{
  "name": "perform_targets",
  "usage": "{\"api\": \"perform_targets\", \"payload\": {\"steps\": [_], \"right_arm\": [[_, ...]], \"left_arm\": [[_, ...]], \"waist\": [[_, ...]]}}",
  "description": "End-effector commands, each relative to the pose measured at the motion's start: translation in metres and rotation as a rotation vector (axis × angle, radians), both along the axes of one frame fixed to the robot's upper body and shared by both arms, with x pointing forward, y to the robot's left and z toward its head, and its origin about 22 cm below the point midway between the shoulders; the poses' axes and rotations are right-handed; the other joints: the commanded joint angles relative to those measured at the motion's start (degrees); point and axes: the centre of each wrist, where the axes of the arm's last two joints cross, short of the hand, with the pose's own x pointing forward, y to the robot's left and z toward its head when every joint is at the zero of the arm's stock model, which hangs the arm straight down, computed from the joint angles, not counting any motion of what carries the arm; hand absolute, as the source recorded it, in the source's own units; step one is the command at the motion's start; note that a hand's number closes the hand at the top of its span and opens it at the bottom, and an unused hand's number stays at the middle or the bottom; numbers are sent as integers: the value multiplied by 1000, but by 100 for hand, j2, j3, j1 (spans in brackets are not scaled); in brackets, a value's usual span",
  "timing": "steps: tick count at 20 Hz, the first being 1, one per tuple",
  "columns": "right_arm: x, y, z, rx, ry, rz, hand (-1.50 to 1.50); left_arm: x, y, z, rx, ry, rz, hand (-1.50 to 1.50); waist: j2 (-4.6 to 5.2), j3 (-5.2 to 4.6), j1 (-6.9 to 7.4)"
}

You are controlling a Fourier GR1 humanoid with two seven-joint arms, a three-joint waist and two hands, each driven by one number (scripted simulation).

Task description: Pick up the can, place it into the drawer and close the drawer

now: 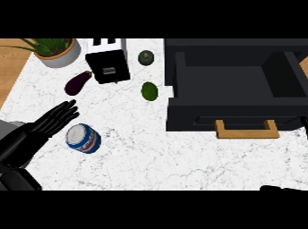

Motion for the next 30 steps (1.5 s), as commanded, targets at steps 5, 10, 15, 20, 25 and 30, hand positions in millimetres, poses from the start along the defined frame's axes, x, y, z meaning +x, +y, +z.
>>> {"api": "perform_targets", "payload": {"steps": [5,10,15,20,25,30], "right_arm": [[4,-9,6,-11,-16,21,-150],[7,3,-3,13,-3,36,-150],[-12,-4,-8,3,-3,9,-150],[5,-16,-13,4,-4,9,-150],[4,-5,-5,-4,-7,24,-150],[11,-5,-17,0,-24,-1,-150]], "left_arm": [[1,-3,-40,26,-7,35,-150],[27,15,-71,30,17,40,-150],[17,51,-67,41,9,66,-150],[22,33,-97,65,6,58,-150],[30,49,-105,61,34,61,-150],[41,45,-116,70,44,73,-150]], "waist": [[-1,-1,4],[9,-4,-24],[1,-2,-14],[4,-2,-16],[7,-3,-25],[13,-4,-35]]}}
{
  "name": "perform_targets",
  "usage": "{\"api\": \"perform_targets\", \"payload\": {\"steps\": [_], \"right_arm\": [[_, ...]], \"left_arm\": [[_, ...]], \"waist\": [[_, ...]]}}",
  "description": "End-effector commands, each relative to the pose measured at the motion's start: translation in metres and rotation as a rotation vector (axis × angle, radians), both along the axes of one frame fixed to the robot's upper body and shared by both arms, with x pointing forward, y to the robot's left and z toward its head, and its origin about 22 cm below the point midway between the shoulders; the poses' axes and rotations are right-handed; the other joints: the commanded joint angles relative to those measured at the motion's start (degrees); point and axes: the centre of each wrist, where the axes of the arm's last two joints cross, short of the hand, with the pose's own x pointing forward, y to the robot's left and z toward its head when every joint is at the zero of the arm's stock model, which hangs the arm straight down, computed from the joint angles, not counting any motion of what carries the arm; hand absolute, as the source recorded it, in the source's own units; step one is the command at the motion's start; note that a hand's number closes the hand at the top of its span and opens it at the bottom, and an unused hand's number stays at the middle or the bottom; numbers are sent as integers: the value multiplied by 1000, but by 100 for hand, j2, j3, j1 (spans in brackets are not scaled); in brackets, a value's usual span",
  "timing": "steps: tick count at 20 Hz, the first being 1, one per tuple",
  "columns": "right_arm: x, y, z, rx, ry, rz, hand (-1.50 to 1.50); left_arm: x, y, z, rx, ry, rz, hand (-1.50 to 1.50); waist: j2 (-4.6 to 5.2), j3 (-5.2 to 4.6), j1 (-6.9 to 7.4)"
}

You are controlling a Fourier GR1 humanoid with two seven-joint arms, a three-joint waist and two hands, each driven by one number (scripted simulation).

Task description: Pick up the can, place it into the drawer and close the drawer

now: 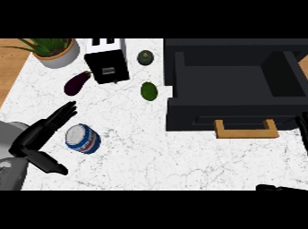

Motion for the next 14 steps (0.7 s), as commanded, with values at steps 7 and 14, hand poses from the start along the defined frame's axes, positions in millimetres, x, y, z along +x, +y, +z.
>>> {"api": "perform_targets", "payload": {"steps": [7,14], "right_arm": [[0,4,15,16,-17,7,-150],[-5,-9,12,20,-16,-4,-150]], "left_arm": [[0,-4,-40,-42,25,-26,-150],[-5,18,-36,-63,23,-32,-150]], "waist": [[11,-4,-32],[4,-1,-11]]}}
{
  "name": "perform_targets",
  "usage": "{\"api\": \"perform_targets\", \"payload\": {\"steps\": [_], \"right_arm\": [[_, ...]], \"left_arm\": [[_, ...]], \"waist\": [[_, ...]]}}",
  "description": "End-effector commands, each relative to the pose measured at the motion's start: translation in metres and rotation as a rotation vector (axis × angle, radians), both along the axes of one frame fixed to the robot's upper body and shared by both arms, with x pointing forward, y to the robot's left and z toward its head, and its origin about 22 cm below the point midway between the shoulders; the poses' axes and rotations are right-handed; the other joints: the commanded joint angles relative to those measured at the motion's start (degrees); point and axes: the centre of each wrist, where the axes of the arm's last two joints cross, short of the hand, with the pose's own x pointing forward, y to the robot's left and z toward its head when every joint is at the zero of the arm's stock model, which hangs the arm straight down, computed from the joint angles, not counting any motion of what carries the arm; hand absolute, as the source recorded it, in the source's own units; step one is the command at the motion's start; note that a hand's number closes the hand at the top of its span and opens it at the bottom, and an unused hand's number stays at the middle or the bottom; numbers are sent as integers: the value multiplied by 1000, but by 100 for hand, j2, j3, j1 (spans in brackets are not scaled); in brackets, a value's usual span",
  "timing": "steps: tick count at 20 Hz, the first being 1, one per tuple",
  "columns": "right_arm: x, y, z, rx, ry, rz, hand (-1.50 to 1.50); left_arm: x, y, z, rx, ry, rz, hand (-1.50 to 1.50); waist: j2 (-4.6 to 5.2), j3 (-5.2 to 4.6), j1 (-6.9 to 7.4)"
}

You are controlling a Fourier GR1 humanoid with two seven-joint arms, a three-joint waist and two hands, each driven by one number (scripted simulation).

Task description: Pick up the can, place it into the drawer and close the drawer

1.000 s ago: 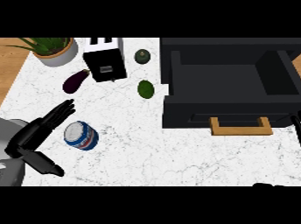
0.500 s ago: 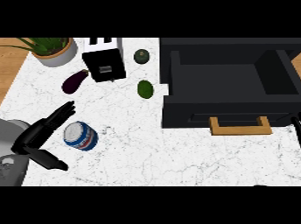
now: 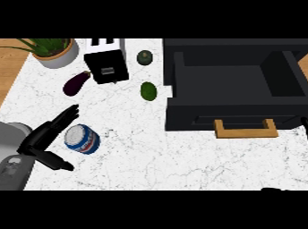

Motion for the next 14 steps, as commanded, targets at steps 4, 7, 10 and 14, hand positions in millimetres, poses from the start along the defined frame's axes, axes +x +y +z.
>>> {"api": "perform_targets", "payload": {"steps": [4,7,10,14], "right_arm": [[-18,-5,0,-6,-8,10,-150],[-15,-8,17,-7,4,10,-150],[-17,0,9,-4,-2,-11,-150],[-17,-4,9,2,11,-9,-150]], "left_arm": [[0,-8,-18,-84,-29,-43,-150],[3,-9,-11,-73,-10,-87,-150],[19,-36,-12,-86,-22,-61,-150],[25,-42,-14,-87,3,-65,-150]], "waist": [[14,-5,-75],[-8,1,-2],[-4,1,-10],[5,0,-38]]}}
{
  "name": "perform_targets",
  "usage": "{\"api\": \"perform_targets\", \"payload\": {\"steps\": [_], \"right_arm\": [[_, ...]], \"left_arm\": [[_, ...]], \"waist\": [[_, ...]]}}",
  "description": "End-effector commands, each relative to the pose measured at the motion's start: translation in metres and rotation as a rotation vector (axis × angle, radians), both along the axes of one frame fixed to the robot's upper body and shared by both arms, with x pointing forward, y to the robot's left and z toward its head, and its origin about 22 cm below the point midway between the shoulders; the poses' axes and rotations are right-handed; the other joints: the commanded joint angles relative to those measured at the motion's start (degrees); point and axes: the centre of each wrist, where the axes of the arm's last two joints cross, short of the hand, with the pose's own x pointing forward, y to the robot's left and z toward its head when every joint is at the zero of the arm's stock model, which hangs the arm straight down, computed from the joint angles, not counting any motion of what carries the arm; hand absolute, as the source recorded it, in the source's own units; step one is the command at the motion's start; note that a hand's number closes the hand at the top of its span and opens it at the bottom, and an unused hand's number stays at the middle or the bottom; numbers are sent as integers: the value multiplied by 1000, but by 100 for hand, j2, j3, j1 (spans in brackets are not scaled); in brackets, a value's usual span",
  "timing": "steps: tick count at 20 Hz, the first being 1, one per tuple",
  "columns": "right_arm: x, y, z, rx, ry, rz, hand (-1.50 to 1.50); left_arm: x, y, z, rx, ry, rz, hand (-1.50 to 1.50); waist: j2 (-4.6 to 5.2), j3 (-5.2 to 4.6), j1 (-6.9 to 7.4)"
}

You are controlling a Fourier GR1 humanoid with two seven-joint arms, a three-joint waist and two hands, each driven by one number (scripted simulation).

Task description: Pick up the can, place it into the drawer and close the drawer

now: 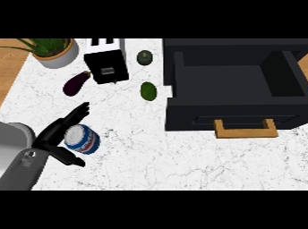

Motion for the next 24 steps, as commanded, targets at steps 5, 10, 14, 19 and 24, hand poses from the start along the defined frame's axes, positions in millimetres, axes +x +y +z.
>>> {"api": "perform_targets", "payload": {"steps": [5,10,14,19,24], "right_arm": [[-1,-4,7,8,5,15,-150],[-11,12,8,21,-6,0,-150],[-5,13,-5,18,7,4,-150],[-10,0,8,25,-10,1,-150],[-1,-1,4,16,-12,-18,-150]], "left_arm": [[10,-10,0,-90,-2,-52,-150],[19,-27,4,-73,-19,-108,-150],[17,-26,8,-108,-12,-143,-150],[12,-43,5,-161,-7,-175,150],[3,-59,-9,-211,27,-194,150]], "waist": [[2,0,-5],[-5,1,-6],[-16,6,43],[-22,6,52],[-5,3,29]]}}
